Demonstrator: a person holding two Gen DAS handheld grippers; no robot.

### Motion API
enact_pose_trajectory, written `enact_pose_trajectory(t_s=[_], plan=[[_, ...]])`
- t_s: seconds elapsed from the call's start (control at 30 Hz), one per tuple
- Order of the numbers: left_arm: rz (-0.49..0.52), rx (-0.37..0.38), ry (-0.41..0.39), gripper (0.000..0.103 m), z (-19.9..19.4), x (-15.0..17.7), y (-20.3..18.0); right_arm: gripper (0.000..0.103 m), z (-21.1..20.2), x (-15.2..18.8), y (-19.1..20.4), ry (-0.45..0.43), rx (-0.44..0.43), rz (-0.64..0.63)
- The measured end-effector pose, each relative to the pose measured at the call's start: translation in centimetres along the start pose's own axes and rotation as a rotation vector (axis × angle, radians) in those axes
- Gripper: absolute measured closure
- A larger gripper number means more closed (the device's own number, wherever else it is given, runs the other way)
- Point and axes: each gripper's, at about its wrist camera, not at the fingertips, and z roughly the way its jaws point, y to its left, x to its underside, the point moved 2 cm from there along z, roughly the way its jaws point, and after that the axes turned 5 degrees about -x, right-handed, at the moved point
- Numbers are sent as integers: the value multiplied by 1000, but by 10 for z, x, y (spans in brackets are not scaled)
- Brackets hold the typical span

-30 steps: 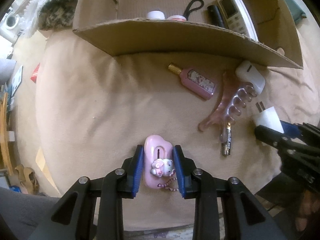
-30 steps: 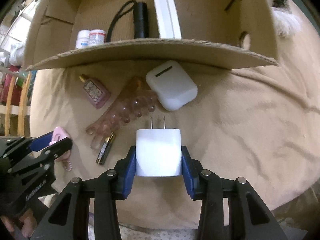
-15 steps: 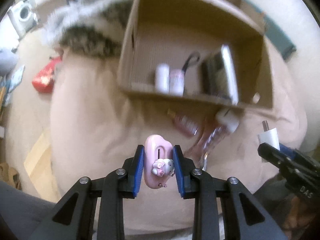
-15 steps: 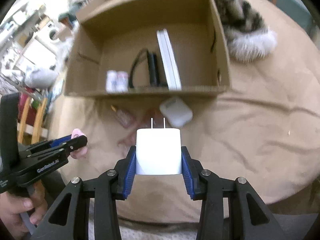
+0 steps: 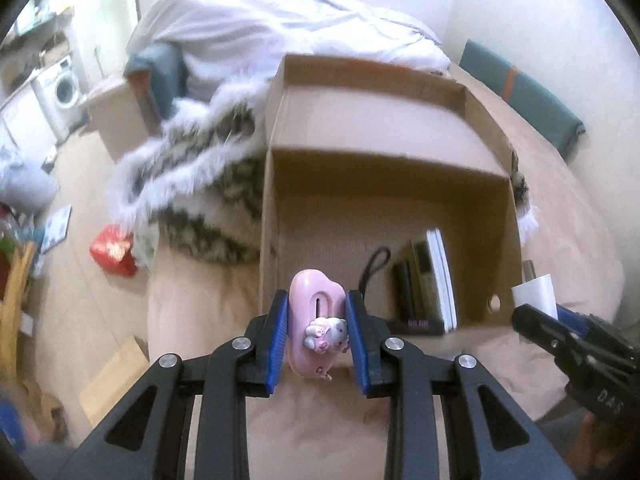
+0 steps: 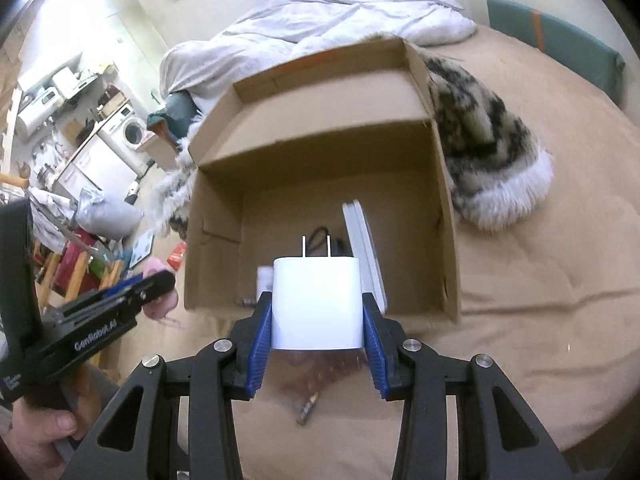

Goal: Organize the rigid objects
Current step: 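Carry the pink case into the box with left tool while right tool carries the charger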

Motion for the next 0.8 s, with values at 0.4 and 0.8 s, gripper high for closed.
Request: enact_pose_trajectory(t_s=[0.4,0.8], plan=[[41,9,33,77,62,-36,-18,59,49,-64,-23,35,36,-10],[71,5,93,77,104,-19,-23,59,111,-43,-34,195,57,11]])
